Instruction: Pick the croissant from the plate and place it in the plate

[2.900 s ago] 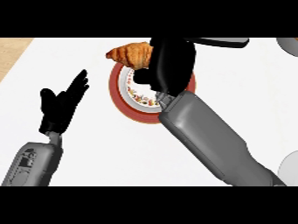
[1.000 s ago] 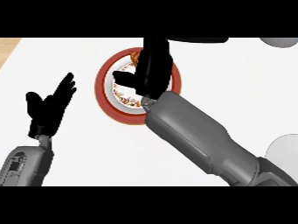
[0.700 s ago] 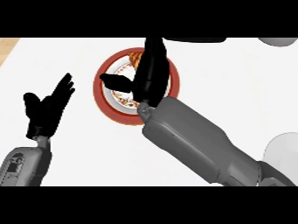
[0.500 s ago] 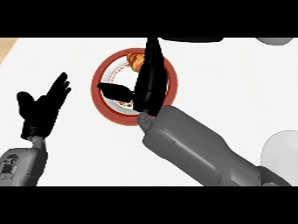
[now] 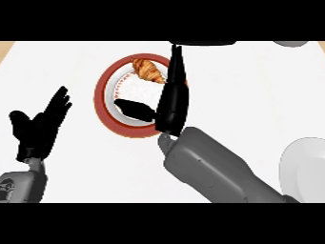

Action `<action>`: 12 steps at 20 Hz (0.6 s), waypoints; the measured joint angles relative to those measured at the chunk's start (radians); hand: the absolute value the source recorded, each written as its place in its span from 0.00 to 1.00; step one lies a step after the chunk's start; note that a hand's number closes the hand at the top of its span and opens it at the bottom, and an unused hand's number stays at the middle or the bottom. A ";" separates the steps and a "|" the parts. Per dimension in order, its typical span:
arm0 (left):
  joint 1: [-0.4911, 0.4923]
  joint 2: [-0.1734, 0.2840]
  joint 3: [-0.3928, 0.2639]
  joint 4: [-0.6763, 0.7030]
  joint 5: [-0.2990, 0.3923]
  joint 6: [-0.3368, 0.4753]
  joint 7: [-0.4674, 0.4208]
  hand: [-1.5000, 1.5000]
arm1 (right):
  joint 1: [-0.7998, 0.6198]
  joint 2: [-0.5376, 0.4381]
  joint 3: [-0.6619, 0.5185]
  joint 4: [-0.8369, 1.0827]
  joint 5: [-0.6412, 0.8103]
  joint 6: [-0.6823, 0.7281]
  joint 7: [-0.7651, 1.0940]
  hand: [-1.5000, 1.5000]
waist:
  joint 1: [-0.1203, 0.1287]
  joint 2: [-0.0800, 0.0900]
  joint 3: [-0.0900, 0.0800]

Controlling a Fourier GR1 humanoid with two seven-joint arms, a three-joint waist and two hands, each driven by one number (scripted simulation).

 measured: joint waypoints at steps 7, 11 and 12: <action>-0.011 -0.001 0.015 0.004 -0.009 -0.001 0.015 0.50 | 0.139 -0.013 -0.040 -0.101 0.067 0.050 -0.030 0.00 | -0.013 -0.003 0.000; -0.023 -0.008 0.022 0.006 -0.012 0.001 0.023 0.50 | 0.224 -0.034 -0.072 -0.161 0.096 0.098 -0.036 0.00 | -0.015 -0.003 0.000; -0.015 -0.009 0.022 -0.002 -0.013 0.000 0.024 0.50 | 0.242 -0.034 -0.078 -0.184 0.126 0.116 -0.011 0.00 | -0.016 -0.003 0.000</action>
